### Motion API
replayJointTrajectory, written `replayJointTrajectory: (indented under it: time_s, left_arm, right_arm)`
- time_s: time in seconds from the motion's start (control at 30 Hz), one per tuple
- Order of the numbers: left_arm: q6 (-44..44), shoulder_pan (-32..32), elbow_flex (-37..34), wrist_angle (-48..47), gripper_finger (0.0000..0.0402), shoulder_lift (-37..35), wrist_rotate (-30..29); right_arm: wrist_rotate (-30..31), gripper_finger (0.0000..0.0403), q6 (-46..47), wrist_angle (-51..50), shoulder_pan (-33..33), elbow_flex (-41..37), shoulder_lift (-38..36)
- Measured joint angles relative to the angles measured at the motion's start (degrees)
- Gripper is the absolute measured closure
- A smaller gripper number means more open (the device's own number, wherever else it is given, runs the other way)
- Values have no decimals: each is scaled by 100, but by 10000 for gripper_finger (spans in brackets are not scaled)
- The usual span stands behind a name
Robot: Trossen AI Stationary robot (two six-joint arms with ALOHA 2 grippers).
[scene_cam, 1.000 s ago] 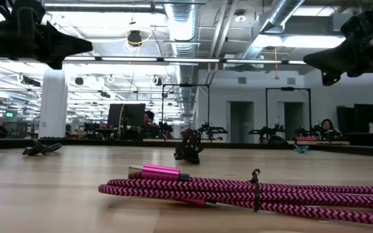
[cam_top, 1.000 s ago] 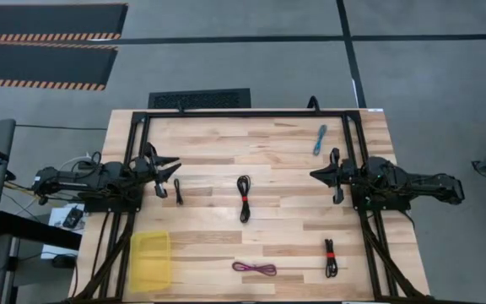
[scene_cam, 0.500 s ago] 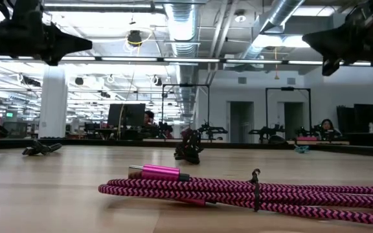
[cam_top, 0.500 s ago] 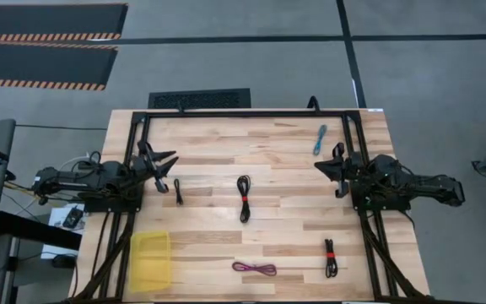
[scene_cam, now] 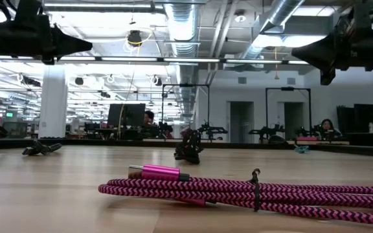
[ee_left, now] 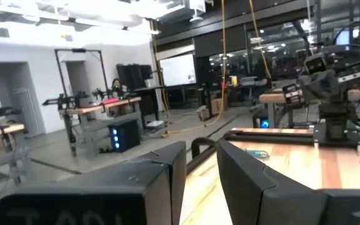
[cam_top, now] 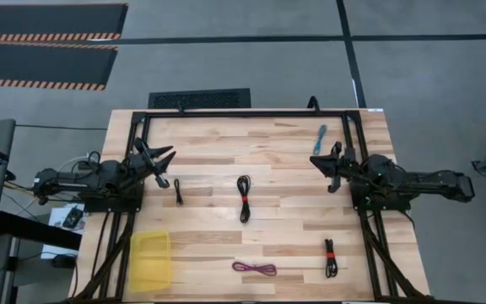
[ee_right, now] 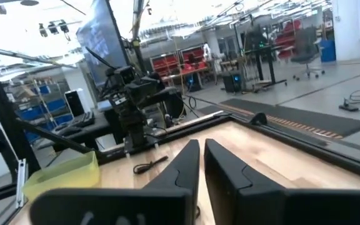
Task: Pick and place USB-C Cables
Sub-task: Put the blue charger cable into the yellow bin
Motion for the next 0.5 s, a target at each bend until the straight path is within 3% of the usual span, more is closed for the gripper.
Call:
replayJointTrajectory:
  time_s: [0.27,0.4,0.5]
  left_arm:
    - [-311,205,0,-63,320,0,4]
    - [-333,216,0,-98,320,0,6]
    - [-322,216,0,-117,320,0,-36]
  right_arm:
    - [1022,281,133,1192,0,9,1538]
    - [2124,247,622,1030,-162,215,2229]
    - [2513,226,1158,534,-530,495,2662]
